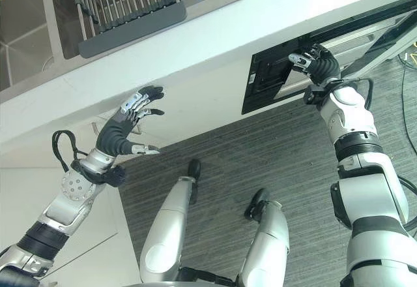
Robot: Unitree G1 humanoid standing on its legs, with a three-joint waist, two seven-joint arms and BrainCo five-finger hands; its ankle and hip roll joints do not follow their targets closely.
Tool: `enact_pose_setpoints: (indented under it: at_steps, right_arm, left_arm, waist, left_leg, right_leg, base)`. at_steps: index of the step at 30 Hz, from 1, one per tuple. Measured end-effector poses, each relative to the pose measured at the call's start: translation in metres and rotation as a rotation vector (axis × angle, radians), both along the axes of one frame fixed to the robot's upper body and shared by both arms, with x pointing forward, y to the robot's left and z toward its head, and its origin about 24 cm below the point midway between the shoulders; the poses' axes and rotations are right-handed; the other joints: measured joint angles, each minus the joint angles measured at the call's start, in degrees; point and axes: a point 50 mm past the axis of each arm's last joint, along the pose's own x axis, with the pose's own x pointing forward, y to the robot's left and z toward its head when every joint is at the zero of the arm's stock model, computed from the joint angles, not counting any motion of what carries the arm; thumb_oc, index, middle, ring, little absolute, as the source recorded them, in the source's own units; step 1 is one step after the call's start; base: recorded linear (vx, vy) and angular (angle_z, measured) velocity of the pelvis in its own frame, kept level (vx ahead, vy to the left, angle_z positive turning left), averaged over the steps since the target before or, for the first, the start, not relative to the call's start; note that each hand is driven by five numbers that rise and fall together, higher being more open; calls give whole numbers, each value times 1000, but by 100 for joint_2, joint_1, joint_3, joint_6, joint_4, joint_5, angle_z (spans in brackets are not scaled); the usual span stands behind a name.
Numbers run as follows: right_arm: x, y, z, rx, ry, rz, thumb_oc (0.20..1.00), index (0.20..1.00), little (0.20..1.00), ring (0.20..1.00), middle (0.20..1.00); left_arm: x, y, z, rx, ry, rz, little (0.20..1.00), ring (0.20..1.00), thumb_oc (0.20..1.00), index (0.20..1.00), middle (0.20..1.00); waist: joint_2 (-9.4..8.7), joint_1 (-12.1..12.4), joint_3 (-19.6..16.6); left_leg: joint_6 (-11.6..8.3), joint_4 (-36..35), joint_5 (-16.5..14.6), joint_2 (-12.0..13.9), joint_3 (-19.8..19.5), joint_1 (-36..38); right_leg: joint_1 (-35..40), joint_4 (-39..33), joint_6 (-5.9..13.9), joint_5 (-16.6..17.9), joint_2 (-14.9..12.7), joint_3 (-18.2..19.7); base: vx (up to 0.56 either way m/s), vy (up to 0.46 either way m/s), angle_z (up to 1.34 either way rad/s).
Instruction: Place the dishes in the dishwasher.
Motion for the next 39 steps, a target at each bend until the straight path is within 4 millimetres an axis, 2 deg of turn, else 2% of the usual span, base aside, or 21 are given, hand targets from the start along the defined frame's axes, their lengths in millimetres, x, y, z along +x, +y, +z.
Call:
enact_pose_setpoints:
  at_steps: [3, 7, 10, 12, 13, 14, 16, 18, 19, 21, 22, 24, 27, 29, 30, 31, 33, 34, 35, 37, 39]
  right_arm:
    - [0, 0, -2, 4, 5, 17, 1000, 1000, 1000, 1000, 1000]
    - [5, 15, -13, 48, 28, 76, 1000, 1000, 1000, 1000, 1000]
    - [-1, 26, -54, 89, 85, 147, 1000, 1000, 1000, 1000, 1000]
    - [-12, 41, -102, 164, 165, 182, 1000, 1000, 1000, 1000, 1000]
    - [-15, 46, -117, 190, 203, 182, 1000, 1000, 1000, 1000, 1000]
    - [-15, 45, -119, 203, 209, 173, 1000, 1000, 1000, 1000, 1000]
    - [-25, 36, -143, 295, 244, 112, 1000, 1000, 1000, 1000, 1000]
    - [-27, 28, -142, 285, 223, 93, 1000, 1000, 1000, 1000, 1000]
    - [-29, 27, -146, 294, 229, 82, 1000, 1000, 1000, 1000, 1000]
    - [-39, 24, -166, 294, 290, 70, 1000, 1000, 1000, 1000, 1000]
    - [-43, 21, -171, 290, 291, 61, 1000, 1000, 1000, 1000, 1000]
    - [-62, 16, -198, 327, 352, 23, 1000, 1000, 1000, 1000, 1000]
    - [-94, 21, -242, 369, 467, -11, 1000, 1000, 1000, 1000, 1000]
    - [-129, 28, -280, 396, 581, -45, 1000, 1000, 1000, 1000, 1000]
    - [-162, 29, -306, 418, 666, -87, 1000, 1000, 1000, 1000, 1000]
    - [-182, 28, -319, 432, 717, -118, 1000, 1000, 1000, 1000, 1000]
    - [-234, 24, -347, 414, 875, -180, 1000, 1000, 1000, 1000, 1000]
    - [-256, 19, -357, 397, 958, -210, 1000, 1000, 1000, 1000, 1000]
    - [-270, 15, -361, 383, 1004, -228, 1000, 1000, 1000, 1000, 1000]
    - [-284, 9, -365, 402, 1032, -272, 1000, 1000, 1000, 1000, 1000]
    - [-306, 10, -371, 429, 1103, -279, 1000, 1000, 1000, 1000, 1000]
  left_arm:
    - [0, 0, 1, 2, -3, -4, 1000, 1000, 1000, 1000, 1000]
    - [3, -1, 3, 7, 9, -25, 1000, 1000, 1000, 1000, 1000]
    - [4, -4, -4, 9, 62, -48, 1000, 1000, 1000, 1000, 1000]
    - [6, -10, -22, 46, 155, -74, 1000, 1000, 1000, 1000, 1000]
    - [8, -10, -27, 71, 188, -86, 1000, 1000, 1000, 1000, 1000]
    - [9, -11, -31, 83, 211, -89, 1000, 1000, 1000, 1000, 1000]
    - [9, -7, -74, 129, 422, -76, 1000, 1000, 1000, 1000, 1000]
    - [4, -7, -95, 201, 482, -80, 1000, 1000, 1000, 1000, 1000]
    - [1, -2, -114, 266, 539, -60, 1000, 1000, 1000, 1000, 1000]
    - [-20, 10, -154, 316, 689, -17, 1000, 1000, 1000, 1000, 1000]
    - [-25, 12, -163, 298, 721, 8, 1000, 1000, 1000, 1000, 1000]
    - [-34, 18, -189, 259, 828, 91, 1000, 1000, 1000, 1000, 1000]
    - [-59, 21, -229, 185, 1013, 202, 1000, 1000, 1000, 1000, 1000]
    - [-83, 20, -256, 137, 1185, 257, 1000, 1000, 1000, 1000, 1000]
    - [-106, 23, -279, 36, 1373, 325, 1000, 1000, 1000, 1000, 1000]
    - [-124, 25, -292, -34, 1501, 376, 1000, 1000, 1000, 1000, 1000]
    - [-153, 36, -303, -183, 1649, 428, 1000, 1000, 1000, 1000, 1000]
    - [-159, 43, -305, -175, 1697, 407, 1000, 1000, 1000, 1000, 1000]
    - [-166, 47, -305, -151, 1738, 374, 1000, 1000, 1000, 1000, 1000]
    - [-173, 49, -306, -188, 1784, 353, 1000, 1000, 1000, 1000, 1000]
    - [-180, 51, -307, -324, 1847, 368, 1000, 1000, 1000, 1000, 1000]
  waist:
    - [-6, -5, -2]
    - [-19, -100, -5]
    - [-53, -121, -22]
    - [-63, -155, -36]
    - [-61, -293, -37]
    - [-57, -314, -37]
    - [15, -444, -60]
    - [100, -526, -110]
    - [144, -561, -110]
    - [175, -676, -123]
    - [205, -695, -145]
    - [219, -702, -248]
    - [182, -796, -548]
    - [126, -929, -847]
    - [78, -959, -999]
    - [45, -981, -1112]
    - [-90, -1062, -1521]
    - [-144, -1086, -1601]
    - [-177, -1175, -1676]
    - [-201, -1220, -1748]
    - [-199, -1220, -1819]
  left_leg:
    - [-9, -73, 40, 6, -9, 37]
    - [-19, -553, 264, 29, 10, 351]
    - [-24, -1120, 493, 73, 110, 752]
    - [-16, -1533, 633, 99, 253, 1021]
    - [-11, -1660, 703, 97, 311, 1033]
    - [-41, -1729, 764, 96, 363, 1078]
    - [3, -2227, 848, 17, 583, 1764]
    - [30, -2316, 889, 20, 599, 1810]
    - [44, -2438, 895, 27, 654, 1908]
    - [46, -2675, 948, 8, 751, 2318]
    - [54, -2711, 933, 24, 750, 2416]
    - [89, -2925, 907, 38, 769, 2719]
    - [70, -3039, 921, 49, 867, 2894]
    - [59, -3223, 929, 64, 899, 3080]
    - [24, -3341, 950, 77, 967, 3333]
    - [1, -3395, 920, 75, 994, 3495]
    - [4, -3400, 839, 82, 1012, 3556]
    - [11, -3403, 810, 75, 1019, 3627]
    - [42, -3418, 773, 75, 1033, 3627]
    - [61, -3431, 738, 69, 1062, 3655]
    - [54, -3432, 706, 75, 1136, 3745]
  right_leg:
    - [20, -31, -10, 15, 9, -13]
    - [226, -350, -45, 143, 85, -43]
    - [487, -752, 19, 330, 184, -39]
    - [667, -1095, 87, 489, 261, -15]
    - [668, -1256, 110, 584, 279, -7]
    - [686, -1307, 119, 639, 287, 20]
    - [1234, -1775, 254, 806, 278, 99]
    - [1319, -1977, 275, 922, 288, 73]
    - [1403, -2113, 294, 981, 303, 116]
    - [1782, -2387, 355, 1080, 346, 123]
    - [1929, -2506, 365, 1100, 363, 102]
    - [2216, -2693, 386, 1098, 399, 94]
    - [2350, -2789, 405, 1095, 413, 98]
    - [2546, -3016, 432, 1158, 468, 87]
    - [2832, -3250, 455, 1217, 507, 77]
    - [3022, -3395, 479, 1239, 531, 70]
    - [3183, -3623, 496, 1272, 571, 55]
    - [3308, -3695, 507, 1283, 579, 51]
    - [3302, -3701, 508, 1287, 576, 70]
    - [3327, -3717, 493, 1298, 569, 80]
    - [3412, -3750, 467, 1282, 571, 90]
  base:
    - [-41, -38, 1]
    - [-43, -9, -1]
    - [-59, 4, -10]
    - [-64, 15, -18]
    - [-67, 53, -18]
    - [-48, 52, -27]
    - [-104, 50, -26]
    - [-16, 48, -5]
    - [-77, 51, -12]
    - [-10, 8, -15]
    - [55, -12, -5]
    - [0, 0, 0]
    - [24, 19, -6]
    - [57, 39, -7]
    - [74, 55, -13]
    - [58, 49, -10]
    - [33, 41, -3]
    - [21, 48, -6]
    - [30, 57, -4]
    - [36, 40, -6]
    - [46, 19, -4]
